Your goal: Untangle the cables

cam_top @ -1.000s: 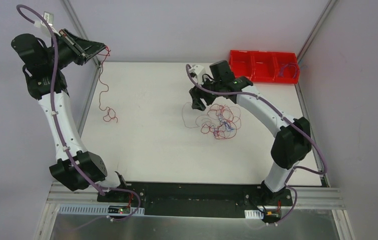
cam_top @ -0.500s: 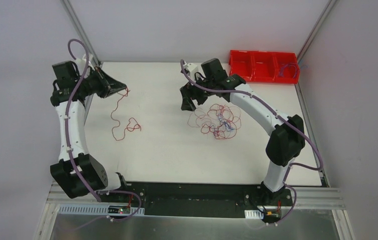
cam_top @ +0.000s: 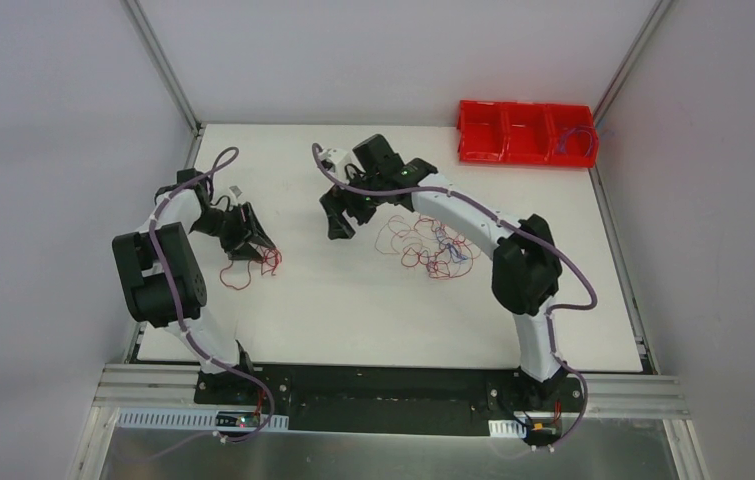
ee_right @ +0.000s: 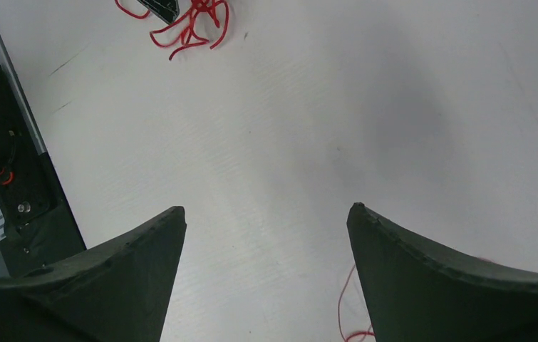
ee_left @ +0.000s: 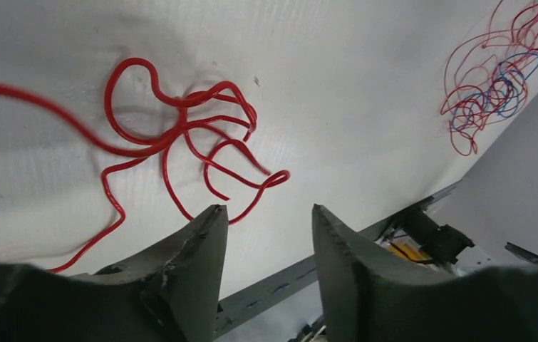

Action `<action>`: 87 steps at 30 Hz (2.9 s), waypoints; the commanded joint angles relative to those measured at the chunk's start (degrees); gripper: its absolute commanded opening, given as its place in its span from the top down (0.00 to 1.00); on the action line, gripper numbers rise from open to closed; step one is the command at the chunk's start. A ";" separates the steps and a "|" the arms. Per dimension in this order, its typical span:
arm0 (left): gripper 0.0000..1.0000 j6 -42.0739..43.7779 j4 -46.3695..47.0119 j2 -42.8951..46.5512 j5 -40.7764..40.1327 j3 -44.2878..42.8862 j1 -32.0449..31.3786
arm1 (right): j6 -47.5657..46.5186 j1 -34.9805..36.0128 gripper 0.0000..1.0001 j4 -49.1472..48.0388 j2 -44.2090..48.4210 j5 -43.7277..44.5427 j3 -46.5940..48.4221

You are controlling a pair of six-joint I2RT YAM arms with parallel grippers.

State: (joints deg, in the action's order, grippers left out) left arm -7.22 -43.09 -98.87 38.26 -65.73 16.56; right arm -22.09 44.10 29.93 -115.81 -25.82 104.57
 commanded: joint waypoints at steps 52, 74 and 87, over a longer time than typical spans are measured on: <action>0.26 -3.51 -8.00 16.81 16.84 -16.58 16.31 | 20.25 -5.12 1.00 -11.76 -0.89 6.23 10.65; 0.01 -9.03 -4.72 18.05 12.59 -19.30 3.62 | 4.87 -47.42 1.00 -5.68 -4.13 20.09 23.87; 0.01 -9.64 -4.00 16.85 12.96 -18.54 3.66 | 0.70 -46.92 1.00 -16.34 -14.15 41.49 25.19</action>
State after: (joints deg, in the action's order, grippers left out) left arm -15.94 -48.27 -81.08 50.72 -83.99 20.56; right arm -19.18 -3.11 20.80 -129.84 7.33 127.02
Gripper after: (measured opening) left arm 0.990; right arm 0.023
